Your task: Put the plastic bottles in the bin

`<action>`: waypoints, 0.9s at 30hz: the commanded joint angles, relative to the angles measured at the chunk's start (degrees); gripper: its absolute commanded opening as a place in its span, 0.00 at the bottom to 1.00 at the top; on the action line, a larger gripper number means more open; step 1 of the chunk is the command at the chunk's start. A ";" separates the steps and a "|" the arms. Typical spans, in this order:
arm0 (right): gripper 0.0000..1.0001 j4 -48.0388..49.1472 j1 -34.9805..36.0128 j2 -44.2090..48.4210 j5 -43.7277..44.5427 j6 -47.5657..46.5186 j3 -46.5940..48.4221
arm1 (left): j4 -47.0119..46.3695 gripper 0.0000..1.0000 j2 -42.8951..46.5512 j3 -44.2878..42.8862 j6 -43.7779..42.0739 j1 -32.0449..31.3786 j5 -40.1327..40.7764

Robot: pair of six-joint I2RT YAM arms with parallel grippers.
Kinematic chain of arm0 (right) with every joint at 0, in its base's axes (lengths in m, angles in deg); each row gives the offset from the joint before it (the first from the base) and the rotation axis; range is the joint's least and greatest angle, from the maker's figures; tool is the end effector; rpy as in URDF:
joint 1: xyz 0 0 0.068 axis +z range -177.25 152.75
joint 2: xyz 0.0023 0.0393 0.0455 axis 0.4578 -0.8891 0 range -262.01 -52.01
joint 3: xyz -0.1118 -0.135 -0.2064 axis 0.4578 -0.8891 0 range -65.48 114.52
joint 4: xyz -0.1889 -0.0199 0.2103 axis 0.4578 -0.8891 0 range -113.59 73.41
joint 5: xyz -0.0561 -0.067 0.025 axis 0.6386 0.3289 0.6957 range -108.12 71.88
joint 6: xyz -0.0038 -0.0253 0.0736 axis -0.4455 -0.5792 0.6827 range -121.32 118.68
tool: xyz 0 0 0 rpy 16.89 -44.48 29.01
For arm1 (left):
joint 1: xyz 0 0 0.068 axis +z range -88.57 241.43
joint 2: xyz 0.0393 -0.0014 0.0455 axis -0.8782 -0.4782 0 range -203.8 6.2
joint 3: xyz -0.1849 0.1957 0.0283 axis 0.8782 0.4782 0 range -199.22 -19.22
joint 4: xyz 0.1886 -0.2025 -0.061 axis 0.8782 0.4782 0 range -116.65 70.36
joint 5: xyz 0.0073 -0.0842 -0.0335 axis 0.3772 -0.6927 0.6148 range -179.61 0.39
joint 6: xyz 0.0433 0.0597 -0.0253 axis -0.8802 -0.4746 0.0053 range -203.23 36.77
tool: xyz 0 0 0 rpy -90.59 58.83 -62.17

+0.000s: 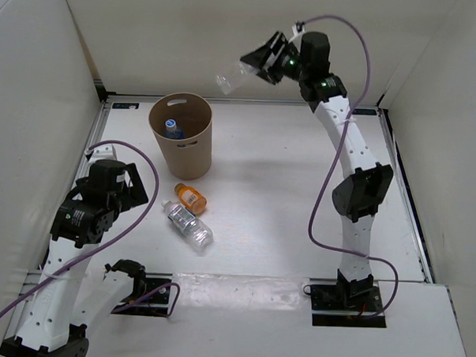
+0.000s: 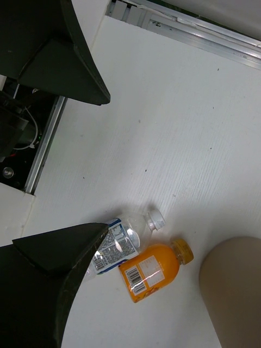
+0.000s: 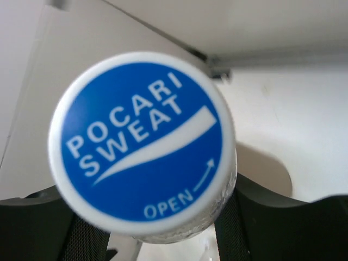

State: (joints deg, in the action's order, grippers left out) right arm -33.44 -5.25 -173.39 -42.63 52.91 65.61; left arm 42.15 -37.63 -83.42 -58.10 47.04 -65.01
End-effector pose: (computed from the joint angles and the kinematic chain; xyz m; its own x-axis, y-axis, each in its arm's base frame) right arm 0.4944 0.2294 0.4248 -0.6535 0.5323 -0.5381 -0.3288 0.4407 0.8353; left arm 0.1532 -0.0107 0.3437 -0.6383 -0.2349 -0.7331 -0.3455 0.9384 0.0002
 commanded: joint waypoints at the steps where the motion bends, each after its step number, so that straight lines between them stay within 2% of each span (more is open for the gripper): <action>1: 0.16 2.35 4.89 -0.61 6.73 -8.17 11.98 | -0.59 1.00 -0.29 0.13 0.19 -0.11 0.01; 5: 0.16 0.59 10.86 0.00 11.75 -19.41 14.20 | -0.33 1.00 -0.37 0.04 0.19 -0.11 -0.08; 6: 0.18 -0.81 11.66 -0.08 12.55 -24.83 14.98 | -0.59 1.00 -0.37 0.13 0.10 -0.11 -0.08; 12: 0.20 -9.08 19.65 -0.70 17.74 -39.89 15.69 | -0.68 1.00 -0.73 0.22 0.19 -0.20 -0.61; 18: 0.27 -11.37 19.84 -1.40 20.47 -40.70 15.07 | -0.50 1.00 -1.08 0.13 0.28 -0.20 -0.78; 20: 0.33 -11.55 19.66 -1.58 20.99 -40.96 15.51 | -0.59 1.00 -1.08 0.31 0.19 -0.20 -0.87; 23: 0.34 -12.07 19.75 -1.66 20.74 -40.96 15.25 | -0.77 1.00 -1.25 0.31 0.27 -0.11 -1.13; 27: 0.44 -12.60 19.84 -2.10 19.24 -39.74 14.29 | -0.85 1.00 -1.26 0.31 0.28 -0.20 -1.22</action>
State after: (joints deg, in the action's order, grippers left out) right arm -46.90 14.21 -175.38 -23.16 13.86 79.90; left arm 42.08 -38.86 -83.40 -58.10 47.04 -65.56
